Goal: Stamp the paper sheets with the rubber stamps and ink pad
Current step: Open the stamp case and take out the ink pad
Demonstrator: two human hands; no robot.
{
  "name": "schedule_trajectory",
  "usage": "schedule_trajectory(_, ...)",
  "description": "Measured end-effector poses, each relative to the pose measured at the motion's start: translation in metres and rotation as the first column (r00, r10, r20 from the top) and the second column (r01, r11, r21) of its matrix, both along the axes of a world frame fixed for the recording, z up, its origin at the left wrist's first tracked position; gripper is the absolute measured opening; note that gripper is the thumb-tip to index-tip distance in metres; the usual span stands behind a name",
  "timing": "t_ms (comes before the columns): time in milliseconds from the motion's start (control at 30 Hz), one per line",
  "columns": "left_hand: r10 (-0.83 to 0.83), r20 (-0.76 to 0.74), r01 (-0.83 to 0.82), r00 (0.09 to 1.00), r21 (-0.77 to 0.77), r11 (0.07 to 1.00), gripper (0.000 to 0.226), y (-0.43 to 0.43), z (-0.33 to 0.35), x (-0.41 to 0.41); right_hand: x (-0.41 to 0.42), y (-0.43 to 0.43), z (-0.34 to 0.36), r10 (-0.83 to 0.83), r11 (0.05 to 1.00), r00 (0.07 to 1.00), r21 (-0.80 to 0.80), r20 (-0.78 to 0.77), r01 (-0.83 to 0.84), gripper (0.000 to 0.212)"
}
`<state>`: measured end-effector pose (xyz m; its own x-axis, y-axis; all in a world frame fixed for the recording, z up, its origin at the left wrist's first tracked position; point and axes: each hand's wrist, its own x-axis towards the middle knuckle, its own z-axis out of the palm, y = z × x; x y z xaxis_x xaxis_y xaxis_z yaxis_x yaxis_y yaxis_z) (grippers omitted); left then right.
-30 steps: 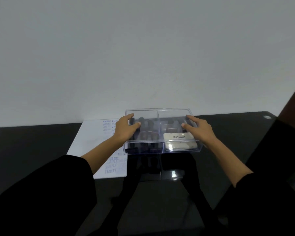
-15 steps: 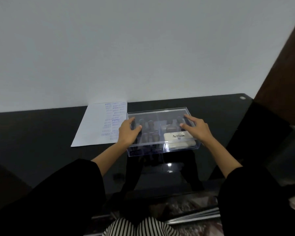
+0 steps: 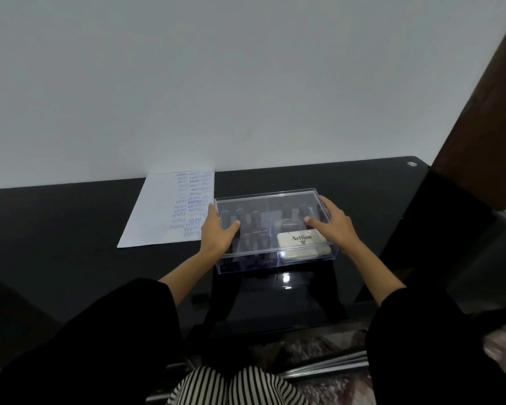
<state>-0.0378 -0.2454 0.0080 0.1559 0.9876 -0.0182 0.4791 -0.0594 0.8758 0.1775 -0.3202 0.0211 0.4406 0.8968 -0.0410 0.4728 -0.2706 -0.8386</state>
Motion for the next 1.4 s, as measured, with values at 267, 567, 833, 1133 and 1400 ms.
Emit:
schedule_trajectory(267,0.004,-0.011,-0.005,1.000,-0.023,1.000,0.068,0.003,-0.011,-0.003,0.005,0.005,-0.017,-0.040,0.998,0.999,-0.048,0.034,0.042,0.060)
schedule_trajectory(567,-0.023,-0.062,0.024,0.998,0.010,1.000,0.056,0.005,-0.004,-0.001,0.009,0.012,-0.022,0.009,1.000,1.000,0.008,0.022,-0.009,0.040)
schedule_trajectory(833,-0.029,-0.031,0.032,0.999,0.096,0.995,0.053,0.014,0.018,0.002,0.024,0.032,-0.013,-0.038,0.997,0.998,0.068,0.054,0.034,0.047)
schedule_trajectory(1133,-0.039,0.030,0.034,0.999,0.158,0.987,0.051,0.060,0.042,0.009,0.040,0.089,0.006,-0.070,0.996,0.985,0.063,0.160,0.061,0.048)
schedule_trajectory(1400,-0.015,0.017,0.012,1.000,0.171,0.985,0.045,0.122,0.018,0.019,0.050,0.158,-0.014,-0.047,0.999,0.974,0.030,0.224,0.041,0.045)
